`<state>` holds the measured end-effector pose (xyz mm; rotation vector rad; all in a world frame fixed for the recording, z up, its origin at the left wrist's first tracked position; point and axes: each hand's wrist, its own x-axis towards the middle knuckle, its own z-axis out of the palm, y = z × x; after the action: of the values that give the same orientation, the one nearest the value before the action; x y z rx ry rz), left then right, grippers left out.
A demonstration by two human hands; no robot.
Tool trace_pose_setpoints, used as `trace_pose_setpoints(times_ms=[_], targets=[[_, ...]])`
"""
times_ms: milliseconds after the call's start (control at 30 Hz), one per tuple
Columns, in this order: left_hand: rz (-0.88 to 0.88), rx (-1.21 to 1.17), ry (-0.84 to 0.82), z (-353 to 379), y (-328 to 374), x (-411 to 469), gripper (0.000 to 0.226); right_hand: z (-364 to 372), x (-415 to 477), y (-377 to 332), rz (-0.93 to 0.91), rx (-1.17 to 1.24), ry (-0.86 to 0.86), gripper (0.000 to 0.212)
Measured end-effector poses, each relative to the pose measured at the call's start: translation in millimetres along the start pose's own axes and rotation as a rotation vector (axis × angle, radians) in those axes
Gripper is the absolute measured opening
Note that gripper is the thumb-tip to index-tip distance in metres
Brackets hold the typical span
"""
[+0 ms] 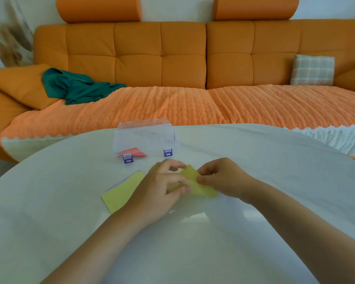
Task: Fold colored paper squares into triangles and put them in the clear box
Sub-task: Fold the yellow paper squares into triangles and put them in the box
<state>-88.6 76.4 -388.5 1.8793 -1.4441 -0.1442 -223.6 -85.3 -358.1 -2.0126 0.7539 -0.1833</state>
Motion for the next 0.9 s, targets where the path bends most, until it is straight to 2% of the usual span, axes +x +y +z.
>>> trace_pose_setpoints(times_ms=[67,167,367,500,533,600,633,700,733,800,867,900], targets=[[-0.084,-0.032,0.058,-1,2,3,0.003,0,-2,1,-0.052,0.038,-0.015,0.013],[-0.252,-0.245,0.074,-2,5,8,0.005,0,-3,1,-0.094,0.091,0.006,0.013],[-0.4,-0.397,0.138,1,12,12,0.028,1,-4,3,-0.078,0.151,-0.006,0.019],[-0.458,-0.486,0.207,1,16,13,0.013,0,-8,-1,-0.106,0.173,-0.096,0.035],[-0.468,-0.483,0.228,2,16,13,0.012,0,-7,-1,-0.122,0.158,-0.109,0.035],[-0.464,-0.45,0.239,2,16,13,0.015,1,-6,-1,-0.135,0.138,-0.07,0.017],[-0.44,-0.436,0.228,1,15,14,0.019,0,-5,0,-0.121,0.139,-0.04,0.008],[-0.325,-0.403,0.167,-4,13,12,0.039,-2,-3,1,-0.05,0.176,0.009,0.007],[-0.227,-0.348,0.118,-8,13,10,0.053,-3,-2,2,0.003,0.218,0.031,0.007],[0.025,-0.091,0.029,-15,11,8,0.075,-9,-1,3,0.108,0.321,0.06,0.006],[0.212,0.195,-0.028,-17,8,7,0.079,-13,-1,4,0.179,0.401,0.053,0.011],[0.25,0.26,-0.039,-16,7,7,0.074,-14,-1,4,0.2,0.42,0.04,0.012]])
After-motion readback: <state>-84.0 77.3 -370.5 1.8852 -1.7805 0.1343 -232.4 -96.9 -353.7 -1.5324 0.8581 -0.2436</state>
